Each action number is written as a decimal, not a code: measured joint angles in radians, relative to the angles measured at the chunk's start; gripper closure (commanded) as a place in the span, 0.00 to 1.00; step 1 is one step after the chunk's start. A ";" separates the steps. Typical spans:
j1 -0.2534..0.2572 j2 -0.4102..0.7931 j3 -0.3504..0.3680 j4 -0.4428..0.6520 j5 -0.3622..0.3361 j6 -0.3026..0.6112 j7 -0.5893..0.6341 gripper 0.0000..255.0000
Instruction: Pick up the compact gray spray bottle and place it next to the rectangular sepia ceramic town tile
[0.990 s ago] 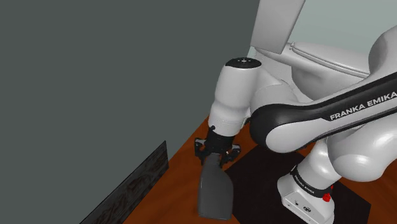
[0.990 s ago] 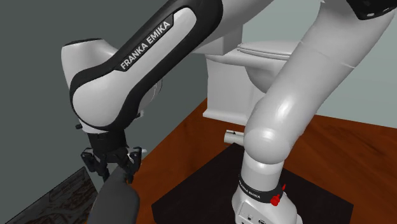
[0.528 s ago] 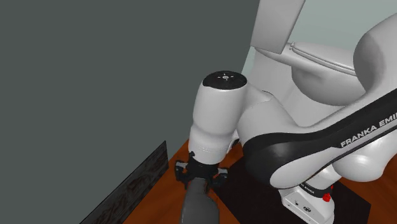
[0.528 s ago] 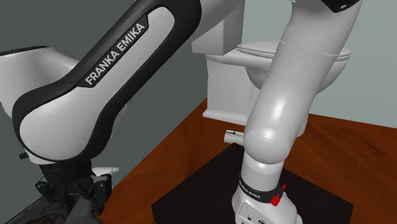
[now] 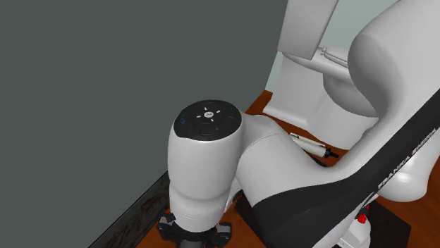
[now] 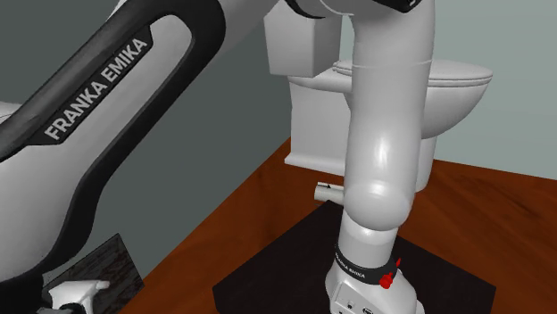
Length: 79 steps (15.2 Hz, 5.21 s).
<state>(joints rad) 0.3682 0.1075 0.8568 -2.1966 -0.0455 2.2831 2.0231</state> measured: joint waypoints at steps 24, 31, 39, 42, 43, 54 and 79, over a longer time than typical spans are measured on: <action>0.601 0.729 -0.193 0.920 -0.431 -0.303 0.393 1.00; 0.603 0.767 -0.211 0.892 -0.452 -0.241 0.402 1.00; 0.613 0.823 -0.236 0.878 -0.478 -0.174 0.413 1.00; 0.618 0.846 -0.246 0.876 -0.488 -0.150 0.417 1.00; 0.622 0.854 -0.249 0.876 -0.491 -0.141 0.420 1.00; 0.647 0.949 -0.287 0.903 -0.523 -0.070 0.428 1.00; 0.685 1.083 -0.330 0.980 -0.552 -0.002 0.426 0.00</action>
<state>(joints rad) 1.0532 1.1903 0.5267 -1.2163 -0.5979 2.2809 2.4491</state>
